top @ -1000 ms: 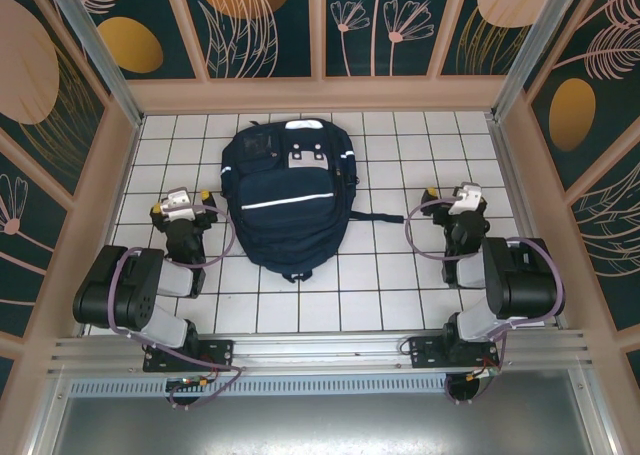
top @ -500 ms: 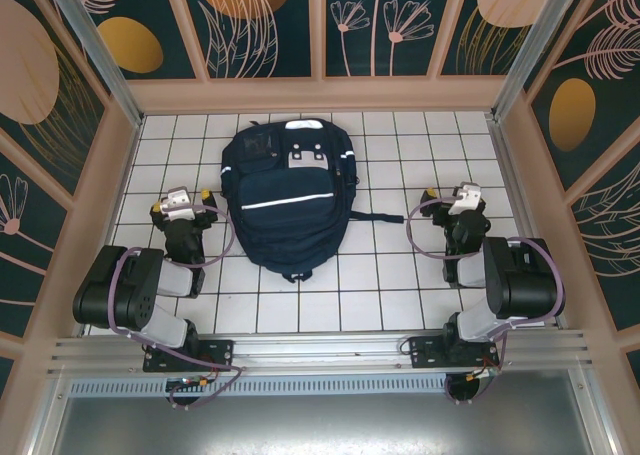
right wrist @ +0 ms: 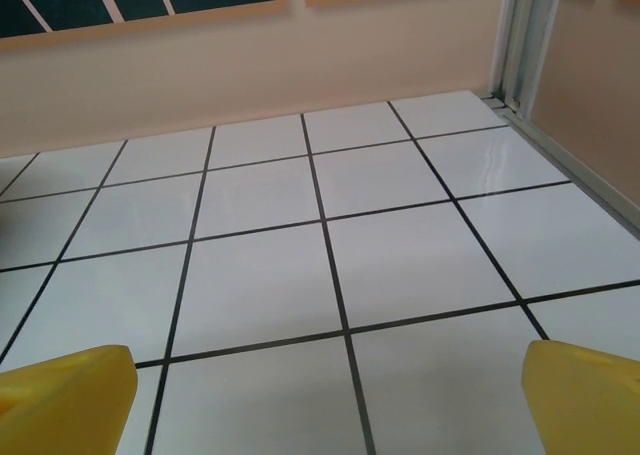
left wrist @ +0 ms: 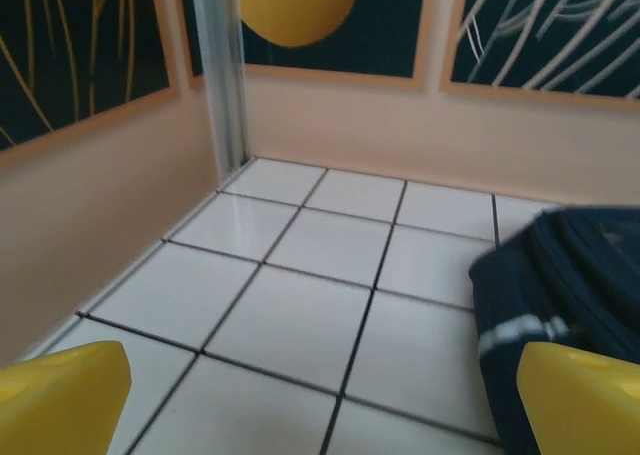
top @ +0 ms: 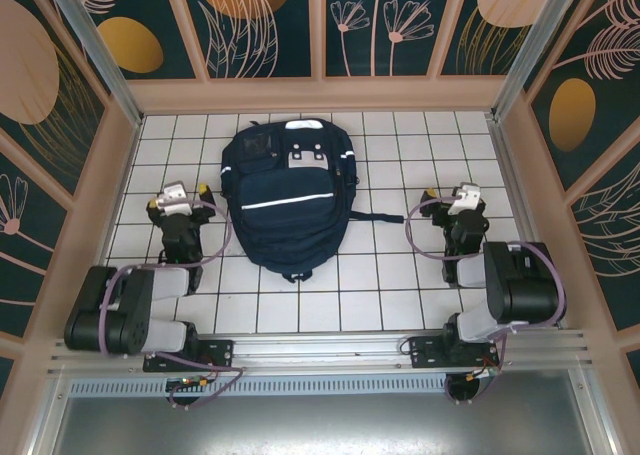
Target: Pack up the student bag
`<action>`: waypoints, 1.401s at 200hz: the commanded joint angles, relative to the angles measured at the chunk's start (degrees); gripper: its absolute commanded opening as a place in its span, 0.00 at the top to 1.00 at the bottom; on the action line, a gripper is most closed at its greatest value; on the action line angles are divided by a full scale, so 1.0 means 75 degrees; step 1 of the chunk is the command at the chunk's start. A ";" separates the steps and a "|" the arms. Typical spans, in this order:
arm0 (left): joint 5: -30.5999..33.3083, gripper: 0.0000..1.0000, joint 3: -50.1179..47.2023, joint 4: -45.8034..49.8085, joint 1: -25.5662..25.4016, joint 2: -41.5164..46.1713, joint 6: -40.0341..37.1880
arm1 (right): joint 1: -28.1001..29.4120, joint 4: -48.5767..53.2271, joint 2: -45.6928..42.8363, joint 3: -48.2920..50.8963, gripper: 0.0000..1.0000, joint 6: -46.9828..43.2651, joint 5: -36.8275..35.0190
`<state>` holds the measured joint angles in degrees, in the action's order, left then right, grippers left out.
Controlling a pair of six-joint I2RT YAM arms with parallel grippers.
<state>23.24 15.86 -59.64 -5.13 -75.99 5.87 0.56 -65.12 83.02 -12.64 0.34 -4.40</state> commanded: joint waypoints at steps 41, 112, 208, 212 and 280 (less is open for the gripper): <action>0.1002 0.01 0.2932 0.6433 0.0062 0.1161 0.3792 | -0.0111 0.3146 -0.2369 -0.0979 0.01 0.1937 0.0368; -0.2131 0.11 0.3216 0.7479 -0.0631 0.1467 0.4508 | -0.0482 0.4146 -0.1794 -0.1867 0.01 0.3641 0.2052; -0.1414 0.40 0.3213 0.7838 -0.4761 0.1003 0.2822 | 0.0731 0.4367 -0.1182 -0.2170 0.01 0.3002 0.2350; -0.1403 0.40 0.3254 0.7826 -0.4922 0.0918 0.2690 | 0.0733 0.4359 -0.1149 -0.2168 0.01 0.3011 0.2436; -0.0418 0.33 0.4208 0.7852 -0.6672 -0.1085 0.0990 | 0.0897 0.4312 -0.0599 -0.2228 0.01 0.3033 0.3104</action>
<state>14.72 44.27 -1.48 -52.86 -79.59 19.99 6.39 -32.47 77.84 -27.73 23.70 16.36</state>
